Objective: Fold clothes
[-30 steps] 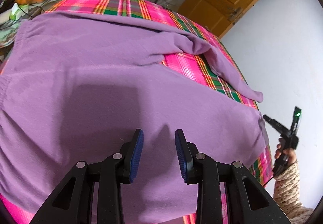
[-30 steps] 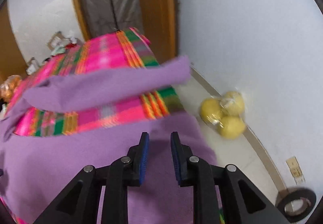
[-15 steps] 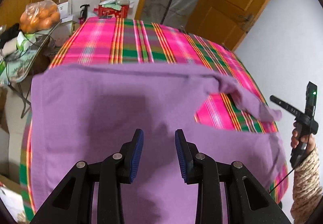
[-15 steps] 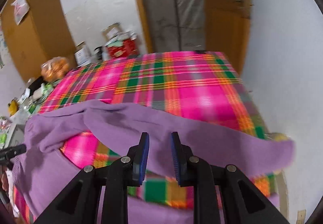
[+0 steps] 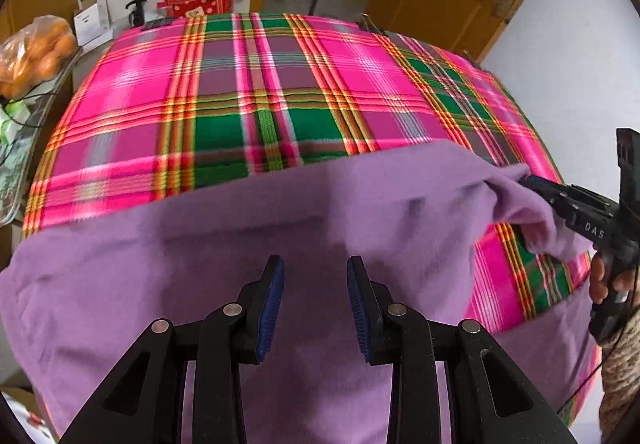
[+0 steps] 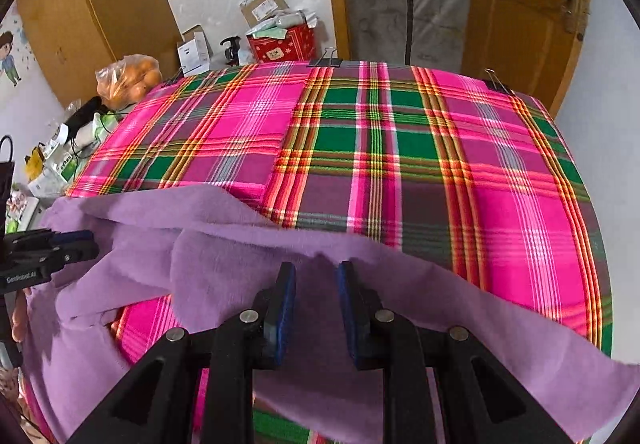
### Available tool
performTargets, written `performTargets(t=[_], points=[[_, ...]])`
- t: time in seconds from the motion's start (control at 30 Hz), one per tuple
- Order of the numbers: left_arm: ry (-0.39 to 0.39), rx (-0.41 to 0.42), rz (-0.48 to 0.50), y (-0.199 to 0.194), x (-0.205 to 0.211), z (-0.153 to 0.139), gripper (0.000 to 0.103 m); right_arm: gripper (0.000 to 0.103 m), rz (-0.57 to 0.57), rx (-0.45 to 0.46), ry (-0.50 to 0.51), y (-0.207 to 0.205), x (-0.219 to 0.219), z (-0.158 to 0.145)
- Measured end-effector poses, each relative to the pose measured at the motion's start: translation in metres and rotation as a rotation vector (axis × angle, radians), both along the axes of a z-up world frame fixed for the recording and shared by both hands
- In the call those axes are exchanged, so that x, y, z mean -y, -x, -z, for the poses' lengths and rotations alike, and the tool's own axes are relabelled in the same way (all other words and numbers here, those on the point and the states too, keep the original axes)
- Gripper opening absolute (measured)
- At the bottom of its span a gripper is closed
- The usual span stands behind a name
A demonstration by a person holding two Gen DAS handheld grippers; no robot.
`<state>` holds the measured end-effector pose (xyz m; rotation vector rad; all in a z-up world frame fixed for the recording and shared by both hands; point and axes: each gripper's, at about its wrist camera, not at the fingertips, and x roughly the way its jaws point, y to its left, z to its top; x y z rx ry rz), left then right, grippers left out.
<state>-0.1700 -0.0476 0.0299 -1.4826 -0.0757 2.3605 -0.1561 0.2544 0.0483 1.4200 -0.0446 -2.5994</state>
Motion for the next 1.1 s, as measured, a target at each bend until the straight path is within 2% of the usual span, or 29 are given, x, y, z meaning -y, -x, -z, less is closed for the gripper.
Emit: performTargets(t=[0.27,0.37,0.7,0.83,1.0,1.1], points=[[-0.051,-0.020,0.007,0.028,-0.008,0.005,0.033,0.022,0.038,0.018,-0.039,0.029,-0.003,0.014],[-0.072,-0.010,-0.019,0.041,-0.007,0.003,0.033,0.022,0.045,0.019,-0.051,0.042,-0.001,0.018],[-0.083,-0.040,-0.047,0.070,-0.011,0.004,0.033,0.024,0.074,0.019,-0.061,0.067,0.000,0.019],[-0.128,0.000,-0.097,0.075,-0.003,0.004,0.033,0.024,0.109,-0.031,-0.052,0.055,-0.004,0.004],[-0.049,0.001,-0.115,0.061,-0.005,-0.001,0.033,0.024,0.068,-0.157,0.072,0.000,-0.007,-0.034],[-0.055,-0.001,-0.103,0.045,-0.004,-0.007,0.033,0.024,0.009,-0.185,0.120,-0.032,0.003,-0.045]])
